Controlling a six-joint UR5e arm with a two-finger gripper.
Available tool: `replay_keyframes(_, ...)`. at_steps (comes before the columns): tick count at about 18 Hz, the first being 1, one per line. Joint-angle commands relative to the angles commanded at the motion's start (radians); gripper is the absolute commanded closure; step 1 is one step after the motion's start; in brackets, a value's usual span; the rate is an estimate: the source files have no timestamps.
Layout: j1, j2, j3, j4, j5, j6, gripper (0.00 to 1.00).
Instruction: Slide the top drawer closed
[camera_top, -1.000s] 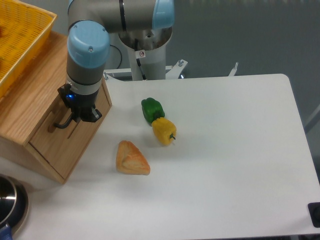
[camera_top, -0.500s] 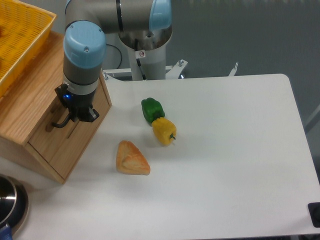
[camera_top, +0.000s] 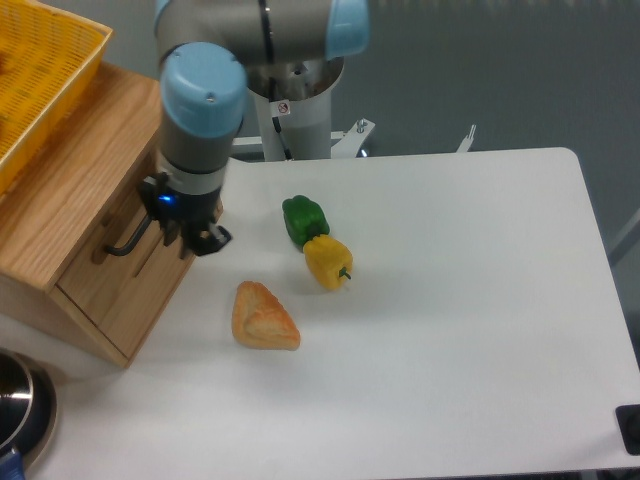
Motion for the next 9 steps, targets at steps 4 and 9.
replay_keyframes(4, 0.081, -0.008, 0.0, 0.083, 0.15, 0.009, 0.0)
replay_keyframes(9, 0.199, -0.077, 0.009, 0.086, 0.344, 0.101, 0.0)
